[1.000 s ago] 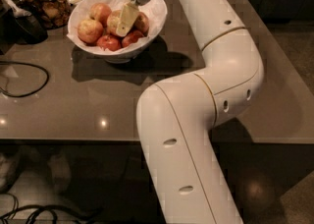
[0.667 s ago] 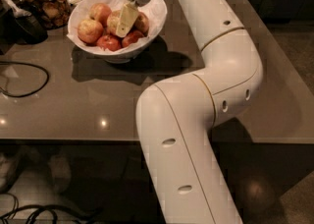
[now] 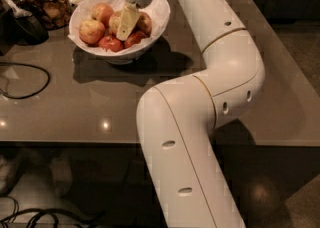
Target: Pick apple from white bowl
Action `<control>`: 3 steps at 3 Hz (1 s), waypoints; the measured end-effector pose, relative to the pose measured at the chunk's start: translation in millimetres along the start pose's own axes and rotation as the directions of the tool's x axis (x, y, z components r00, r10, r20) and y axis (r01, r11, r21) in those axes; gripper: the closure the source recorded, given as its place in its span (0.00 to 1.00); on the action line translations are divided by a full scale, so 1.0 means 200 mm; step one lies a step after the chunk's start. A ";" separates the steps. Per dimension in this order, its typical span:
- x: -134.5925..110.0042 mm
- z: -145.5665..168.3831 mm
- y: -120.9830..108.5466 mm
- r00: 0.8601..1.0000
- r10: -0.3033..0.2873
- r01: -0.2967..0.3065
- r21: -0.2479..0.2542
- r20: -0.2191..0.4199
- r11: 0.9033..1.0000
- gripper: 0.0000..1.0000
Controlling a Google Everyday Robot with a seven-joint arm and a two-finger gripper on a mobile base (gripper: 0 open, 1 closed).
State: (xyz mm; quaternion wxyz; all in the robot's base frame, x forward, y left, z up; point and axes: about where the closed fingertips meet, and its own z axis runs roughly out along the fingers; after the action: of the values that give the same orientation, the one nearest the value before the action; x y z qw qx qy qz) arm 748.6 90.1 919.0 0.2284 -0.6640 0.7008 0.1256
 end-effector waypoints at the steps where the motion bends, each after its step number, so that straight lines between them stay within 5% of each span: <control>1: 0.00 0.00 0.00 1.000 0.000 0.000 0.000 0.000 1.000 0.47; 3: 0.00 0.00 0.00 1.000 0.000 0.000 0.000 0.000 1.000 0.93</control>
Offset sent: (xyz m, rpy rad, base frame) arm 0.0000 0.0000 0.0000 0.0000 0.0000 0.0000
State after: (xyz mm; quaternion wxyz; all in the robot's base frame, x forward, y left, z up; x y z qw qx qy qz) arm 748.7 90.1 919.0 0.2285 -0.6640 0.7008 0.1256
